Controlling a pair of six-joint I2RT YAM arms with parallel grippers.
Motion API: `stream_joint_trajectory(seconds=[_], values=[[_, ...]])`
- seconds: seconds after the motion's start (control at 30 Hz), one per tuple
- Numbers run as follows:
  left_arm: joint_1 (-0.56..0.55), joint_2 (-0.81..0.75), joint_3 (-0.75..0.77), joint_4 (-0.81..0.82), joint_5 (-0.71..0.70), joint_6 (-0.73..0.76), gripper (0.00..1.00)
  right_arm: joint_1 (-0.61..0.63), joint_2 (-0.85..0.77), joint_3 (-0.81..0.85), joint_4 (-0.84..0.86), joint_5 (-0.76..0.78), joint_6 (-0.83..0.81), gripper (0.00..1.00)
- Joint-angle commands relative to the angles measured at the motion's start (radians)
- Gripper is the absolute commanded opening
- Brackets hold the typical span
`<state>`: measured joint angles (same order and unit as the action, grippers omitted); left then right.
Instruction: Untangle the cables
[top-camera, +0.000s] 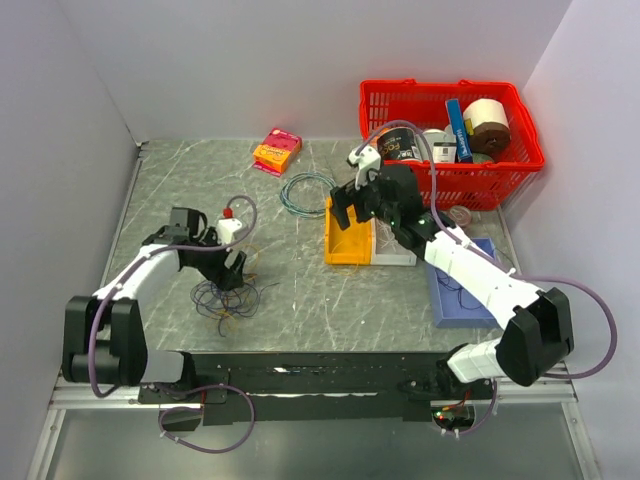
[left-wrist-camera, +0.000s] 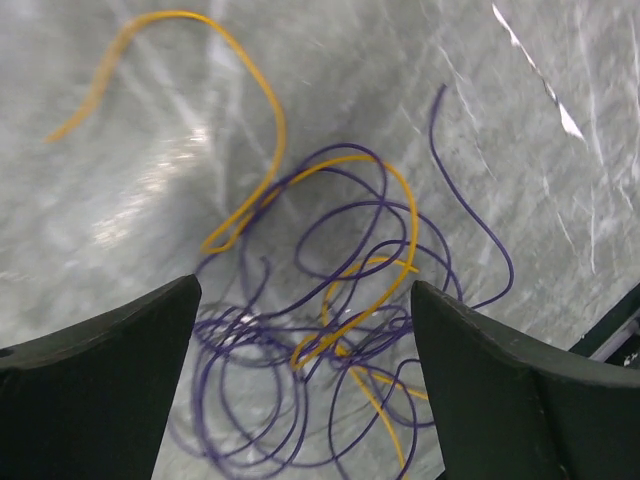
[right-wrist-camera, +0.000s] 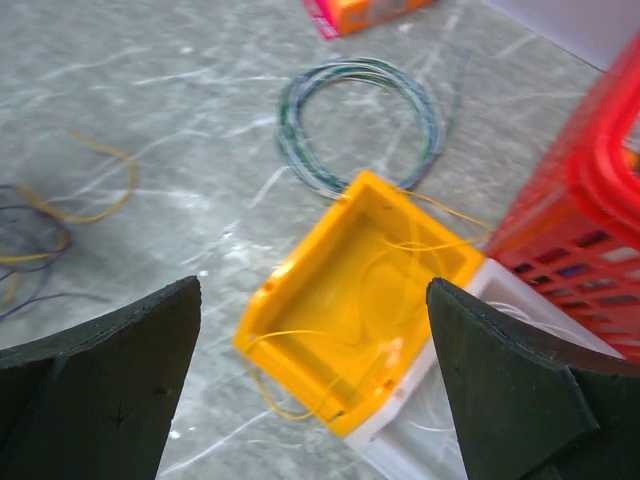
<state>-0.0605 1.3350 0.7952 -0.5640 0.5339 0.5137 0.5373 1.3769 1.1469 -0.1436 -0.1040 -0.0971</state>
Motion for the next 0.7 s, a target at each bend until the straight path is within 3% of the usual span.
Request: stream_joint_trajectory(seconds=[0.0, 0.07, 0.1, 0.17, 0.2, 0.4, 0.53, 0.67], values=[[-0.039, 0.056, -0.013, 0.056, 0.015, 0.043, 0.87, 0.029, -0.048, -0.044, 0.029, -0.088, 0.049, 1.00], [-0.050, 0.073, -0.019, 0.070, -0.006, 0.033, 0.78, 0.039, -0.056, -0.061, 0.036, -0.109, 0.062, 1.00], [-0.052, 0.085, -0.011, 0.079, -0.015, 0.026, 0.58, 0.043, -0.058, -0.064, 0.039, -0.114, 0.065, 1.00], [-0.052, 0.090, 0.027, 0.069, -0.017, 0.002, 0.30, 0.053, -0.065, -0.075, 0.047, -0.121, 0.076, 1.00], [-0.050, 0.073, 0.045, 0.043, -0.005, -0.009, 0.01, 0.056, -0.068, -0.078, 0.050, -0.128, 0.080, 1.00], [-0.050, -0.127, 0.191, -0.017, 0.162, -0.112, 0.01, 0.107, -0.085, -0.111, 0.123, -0.216, 0.145, 1.00], [-0.050, -0.126, 0.372, -0.169, 0.239, -0.141, 0.01, 0.162, -0.076, -0.115, 0.202, -0.282, 0.178, 1.00], [-0.050, -0.129, 0.536, -0.359, 0.311, -0.074, 0.01, 0.202, -0.064, -0.081, 0.280, -0.381, 0.203, 1.00]])
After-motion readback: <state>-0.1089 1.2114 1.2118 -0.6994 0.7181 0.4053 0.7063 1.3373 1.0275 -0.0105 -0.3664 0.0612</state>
